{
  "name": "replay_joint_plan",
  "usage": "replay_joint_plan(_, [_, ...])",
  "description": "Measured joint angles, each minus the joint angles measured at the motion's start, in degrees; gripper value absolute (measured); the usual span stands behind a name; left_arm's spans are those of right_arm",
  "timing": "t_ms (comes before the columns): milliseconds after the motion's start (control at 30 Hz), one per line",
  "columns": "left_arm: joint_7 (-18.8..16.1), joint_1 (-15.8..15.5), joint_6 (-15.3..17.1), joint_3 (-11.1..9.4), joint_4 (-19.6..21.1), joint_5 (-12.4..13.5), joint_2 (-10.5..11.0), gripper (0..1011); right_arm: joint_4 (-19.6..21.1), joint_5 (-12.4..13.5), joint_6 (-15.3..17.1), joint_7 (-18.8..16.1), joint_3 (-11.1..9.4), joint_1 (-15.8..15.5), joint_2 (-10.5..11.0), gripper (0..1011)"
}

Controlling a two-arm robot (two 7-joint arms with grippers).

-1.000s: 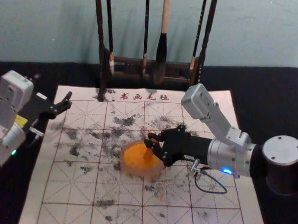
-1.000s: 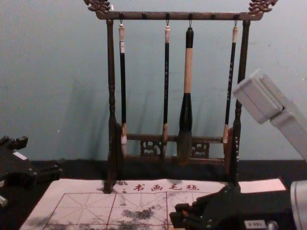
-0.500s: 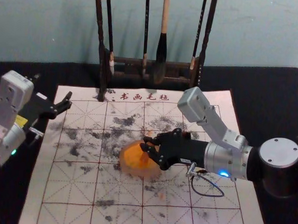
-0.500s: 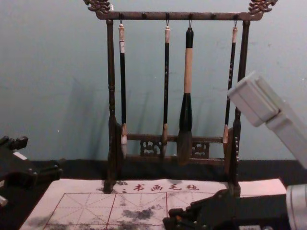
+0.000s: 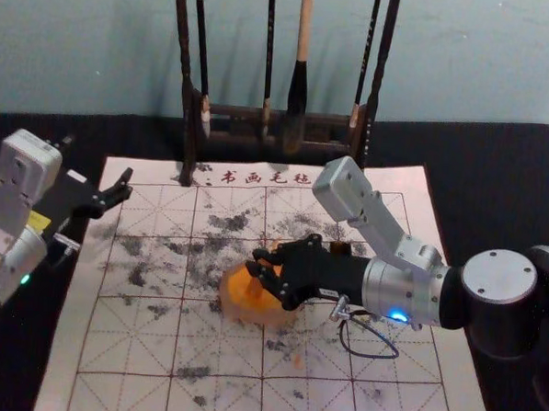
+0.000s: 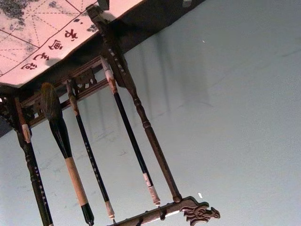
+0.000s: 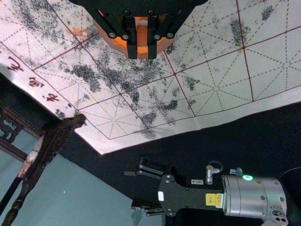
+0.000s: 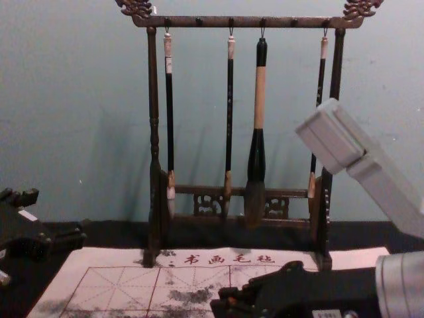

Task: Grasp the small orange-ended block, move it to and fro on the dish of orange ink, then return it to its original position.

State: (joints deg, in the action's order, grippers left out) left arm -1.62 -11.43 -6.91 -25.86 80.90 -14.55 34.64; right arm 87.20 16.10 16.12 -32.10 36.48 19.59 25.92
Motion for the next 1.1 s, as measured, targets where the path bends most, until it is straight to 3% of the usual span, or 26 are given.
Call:
replay_joint_plan(500, [0.00,0.00,0.00,0.00,0.00,0.00,0.00,1001,-2.60,-0.69,0.37,1.41,-0.31,1.56,-1.94,126])
replay_joint_plan(1100, [0.00,0.00,0.00,0.00,0.00,0.00,0.00,1001,-2.63,-0.89,0.30,1.62,-1.30,1.28,-1.82,126])
